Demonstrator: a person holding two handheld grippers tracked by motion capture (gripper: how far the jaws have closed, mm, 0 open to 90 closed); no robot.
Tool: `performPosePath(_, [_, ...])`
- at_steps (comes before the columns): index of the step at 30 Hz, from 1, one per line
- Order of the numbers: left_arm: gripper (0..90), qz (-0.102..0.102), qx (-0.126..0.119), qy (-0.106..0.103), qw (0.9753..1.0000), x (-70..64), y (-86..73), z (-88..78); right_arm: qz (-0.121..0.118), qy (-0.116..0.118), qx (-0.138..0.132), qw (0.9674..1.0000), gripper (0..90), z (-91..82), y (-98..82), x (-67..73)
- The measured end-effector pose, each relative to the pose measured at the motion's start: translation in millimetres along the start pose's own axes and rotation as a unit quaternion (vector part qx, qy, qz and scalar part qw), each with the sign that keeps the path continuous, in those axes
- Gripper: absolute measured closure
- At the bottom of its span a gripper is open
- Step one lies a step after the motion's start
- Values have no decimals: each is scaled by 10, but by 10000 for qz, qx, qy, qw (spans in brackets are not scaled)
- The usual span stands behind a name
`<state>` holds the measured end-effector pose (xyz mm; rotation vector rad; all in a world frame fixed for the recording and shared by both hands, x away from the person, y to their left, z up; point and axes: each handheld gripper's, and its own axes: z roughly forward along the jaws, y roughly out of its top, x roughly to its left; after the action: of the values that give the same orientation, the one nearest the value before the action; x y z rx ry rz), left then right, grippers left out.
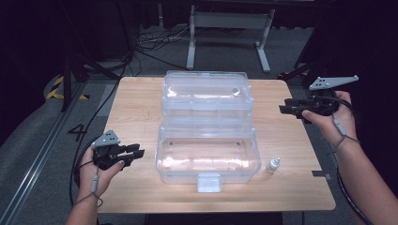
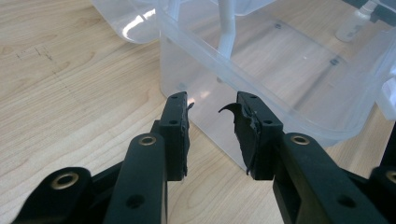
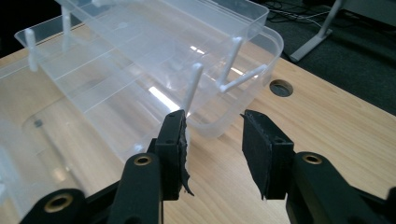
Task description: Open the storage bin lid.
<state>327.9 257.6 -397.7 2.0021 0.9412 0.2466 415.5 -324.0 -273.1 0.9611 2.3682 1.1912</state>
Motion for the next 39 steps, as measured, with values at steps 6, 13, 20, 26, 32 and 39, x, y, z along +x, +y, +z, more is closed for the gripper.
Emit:
performPosePath(6, [647, 23, 1, 16, 10000, -13, -30, -21, -131, 172, 74, 9997, 587, -57, -66, 125])
performPosePath(13, [643, -13, -1, 20, 10000, -18, -49, -37, -131, 325, 191, 9992, 577, -60, -207, 211])
performPosePath(20, [641, -56, 31, 35, 10000, -6, -72, -26, -125, 413, 389, 9983, 562, -27, -352, 271])
performPosePath(26, [637, -77, 68, 51, 9999, -6, -102, -24, -162, 471, 574, 9971, 550, 28, -466, 320])
performPosePath(32, [635, -75, 147, 179, 9997, -16, -142, -31, -205, 485, 738, 9959, 538, 50, -540, 355])
performPosePath(39, [632, -126, 162, 172, 9996, -2, -168, -25, -168, 572, 863, 9945, 517, 110, -643, 382])
